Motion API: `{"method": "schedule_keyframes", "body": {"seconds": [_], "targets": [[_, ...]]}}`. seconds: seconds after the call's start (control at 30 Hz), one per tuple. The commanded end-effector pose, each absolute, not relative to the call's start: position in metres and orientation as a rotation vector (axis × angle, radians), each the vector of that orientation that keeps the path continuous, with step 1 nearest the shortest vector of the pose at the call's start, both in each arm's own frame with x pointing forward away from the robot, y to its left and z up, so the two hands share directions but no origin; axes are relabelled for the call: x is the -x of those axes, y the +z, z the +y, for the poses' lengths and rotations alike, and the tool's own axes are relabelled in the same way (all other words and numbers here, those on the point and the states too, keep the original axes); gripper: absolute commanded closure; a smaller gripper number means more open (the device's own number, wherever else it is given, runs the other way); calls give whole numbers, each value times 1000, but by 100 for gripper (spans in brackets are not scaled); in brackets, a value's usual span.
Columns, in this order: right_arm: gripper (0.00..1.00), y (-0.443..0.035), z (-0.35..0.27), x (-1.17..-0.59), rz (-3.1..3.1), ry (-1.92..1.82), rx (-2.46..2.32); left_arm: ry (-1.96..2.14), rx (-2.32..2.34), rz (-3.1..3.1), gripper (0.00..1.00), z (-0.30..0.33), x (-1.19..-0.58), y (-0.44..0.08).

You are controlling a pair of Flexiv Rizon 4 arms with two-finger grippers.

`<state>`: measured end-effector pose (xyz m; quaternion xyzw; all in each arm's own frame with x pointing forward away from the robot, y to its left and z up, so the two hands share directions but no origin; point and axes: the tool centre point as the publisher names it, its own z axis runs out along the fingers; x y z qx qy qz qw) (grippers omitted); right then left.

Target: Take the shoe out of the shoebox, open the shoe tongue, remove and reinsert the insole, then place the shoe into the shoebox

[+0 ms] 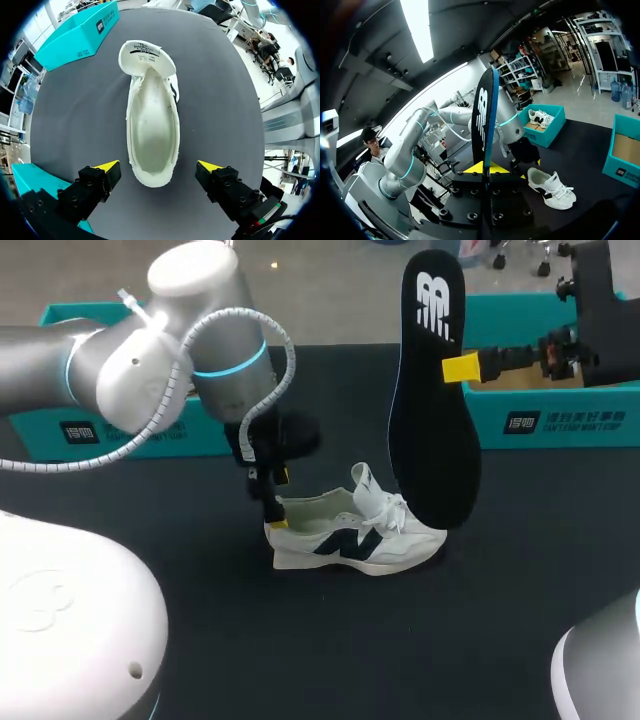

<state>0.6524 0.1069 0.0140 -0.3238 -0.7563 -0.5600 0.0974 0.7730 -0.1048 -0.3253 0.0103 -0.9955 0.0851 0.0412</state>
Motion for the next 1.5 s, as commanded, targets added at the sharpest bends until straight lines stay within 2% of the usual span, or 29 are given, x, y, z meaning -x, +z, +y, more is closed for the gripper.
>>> {"method": "schedule_keyframes", "body": {"seconds": [0.03,1.5], "targets": [[100,15,109,-655,-2241,-1652,958,71,-44,-3061,0,-109,-774,-324],[100,15,109,-655,-2241,-1652,958,62,-17,-3097,0,-114,-782,-329]]}}
